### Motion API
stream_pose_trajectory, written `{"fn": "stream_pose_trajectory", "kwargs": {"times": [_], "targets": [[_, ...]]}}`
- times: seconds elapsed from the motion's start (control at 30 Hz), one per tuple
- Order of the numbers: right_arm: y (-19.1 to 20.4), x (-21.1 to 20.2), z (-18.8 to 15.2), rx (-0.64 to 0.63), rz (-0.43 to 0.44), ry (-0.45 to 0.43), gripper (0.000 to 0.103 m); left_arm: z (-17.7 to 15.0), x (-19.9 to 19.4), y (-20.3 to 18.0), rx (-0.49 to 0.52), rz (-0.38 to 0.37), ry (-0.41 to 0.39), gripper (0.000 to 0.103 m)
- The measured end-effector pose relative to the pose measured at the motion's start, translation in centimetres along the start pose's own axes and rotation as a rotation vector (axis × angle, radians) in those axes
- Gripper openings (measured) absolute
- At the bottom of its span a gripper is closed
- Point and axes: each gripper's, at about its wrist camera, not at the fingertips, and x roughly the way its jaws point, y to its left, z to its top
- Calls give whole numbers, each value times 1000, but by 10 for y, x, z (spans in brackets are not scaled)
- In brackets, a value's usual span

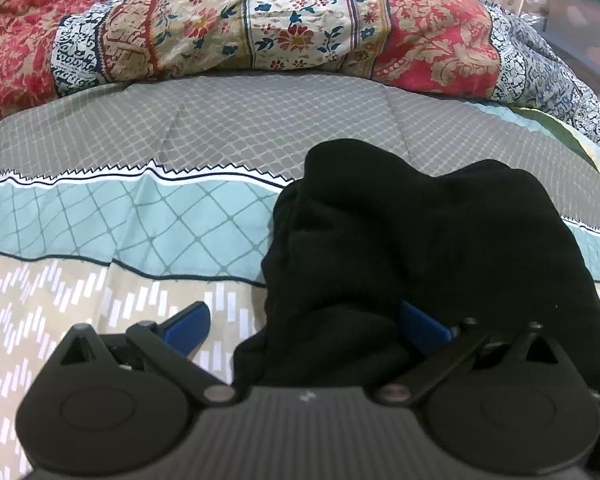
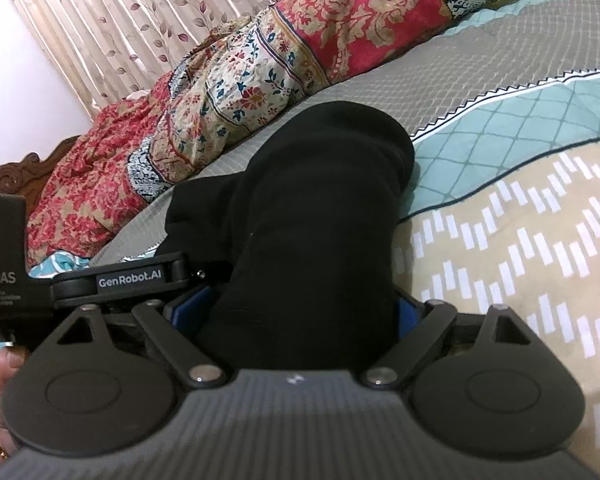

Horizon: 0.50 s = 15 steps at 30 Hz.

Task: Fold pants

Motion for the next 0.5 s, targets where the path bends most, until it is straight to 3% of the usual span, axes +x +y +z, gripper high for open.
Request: {"fn": "stream_pose_trajectory", "kwargs": {"times": [0.33, 0.5], "targets": [[-3, -17, 0, 47, 6, -21, 92, -1, -2, 3, 2, -23, -4, 103], [-15, -31, -4, 103, 19, -53, 91, -5, -13, 26, -96, -115, 19, 103]]}}
